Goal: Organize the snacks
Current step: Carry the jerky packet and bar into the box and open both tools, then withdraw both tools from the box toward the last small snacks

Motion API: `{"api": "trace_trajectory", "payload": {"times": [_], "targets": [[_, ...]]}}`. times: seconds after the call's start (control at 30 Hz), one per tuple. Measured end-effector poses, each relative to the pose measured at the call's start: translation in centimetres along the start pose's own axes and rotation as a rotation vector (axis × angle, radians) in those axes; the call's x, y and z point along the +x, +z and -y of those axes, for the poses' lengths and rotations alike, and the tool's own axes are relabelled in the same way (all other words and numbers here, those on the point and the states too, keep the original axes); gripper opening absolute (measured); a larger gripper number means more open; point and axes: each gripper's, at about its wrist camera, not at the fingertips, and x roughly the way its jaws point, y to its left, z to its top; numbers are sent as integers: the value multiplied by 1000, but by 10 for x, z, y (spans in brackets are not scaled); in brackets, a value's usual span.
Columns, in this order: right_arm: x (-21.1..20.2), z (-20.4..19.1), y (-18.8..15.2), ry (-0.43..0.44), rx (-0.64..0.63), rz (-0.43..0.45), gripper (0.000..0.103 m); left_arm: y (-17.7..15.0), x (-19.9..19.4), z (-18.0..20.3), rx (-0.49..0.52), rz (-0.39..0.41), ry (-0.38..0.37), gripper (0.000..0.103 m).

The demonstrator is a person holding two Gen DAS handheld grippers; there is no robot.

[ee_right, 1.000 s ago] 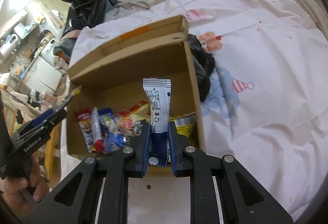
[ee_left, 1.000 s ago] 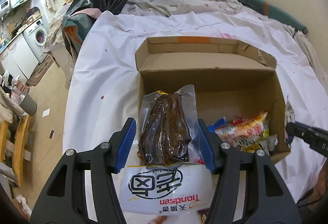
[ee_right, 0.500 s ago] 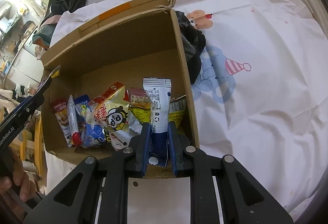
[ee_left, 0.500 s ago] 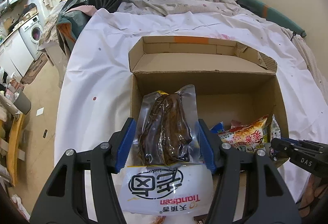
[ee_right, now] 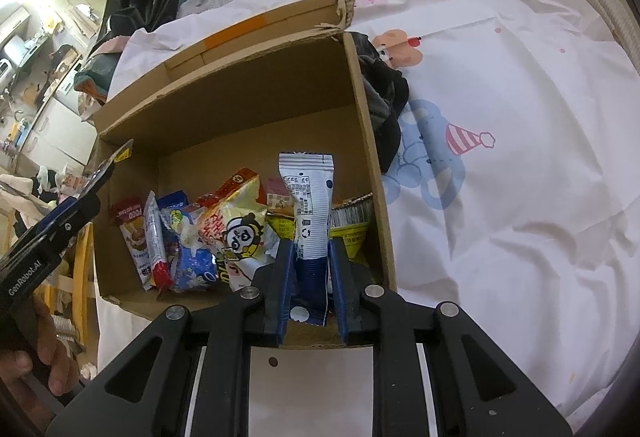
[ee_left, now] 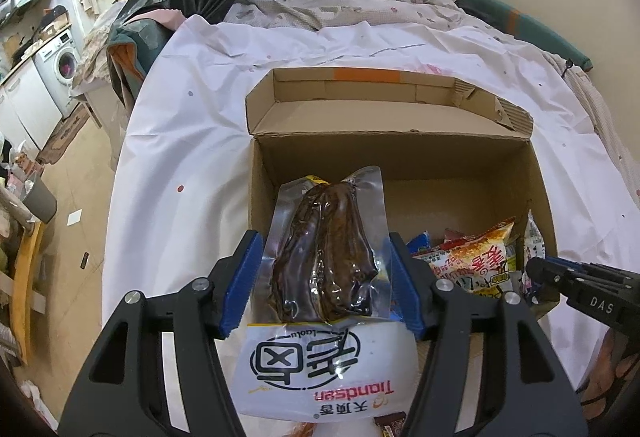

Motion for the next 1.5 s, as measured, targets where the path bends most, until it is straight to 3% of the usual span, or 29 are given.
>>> {"api": "trace_trajectory", "payload": {"times": [0.07, 0.13, 0.2, 0.3, 0.37, 0.4, 0.43, 1.0, 1.3, 1.5], "targets": [[-1, -1, 0, 8, 1, 4, 21, 0, 0, 0, 1, -4, -4, 62], [-1, -1, 1, 11, 6, 9, 22, 0, -3, -1, -3, 12, -11, 81], [-2, 0, 2, 15, 16, 13, 22, 0, -8, -2, -13, 40, -6, 90], [-2, 1, 3, 11, 20, 20, 22, 2, -11, -4, -20, 53, -10, 91], [-2, 1, 3, 7, 26, 20, 36, 2, -11, -5, -25, 50, -10, 91], [-2, 2, 4, 11, 32, 19, 56, 2, -10, -6, -26, 49, -11, 91], [-4, 3, 4, 17, 44, 28, 65, 2, -9, -6, -28, 45, -11, 91], [-19, -1, 7, 45, 71, 91, 65, -5, -17, -4, -30, 50, -10, 91], [-33, -4, -19, 87, 100, 90, 65, -18, -41, -11, -6, 75, 2, 91], [-34, -16, -36, 116, 56, 65, 65, -36, -46, -14, -9, 33, -7, 91]]}}
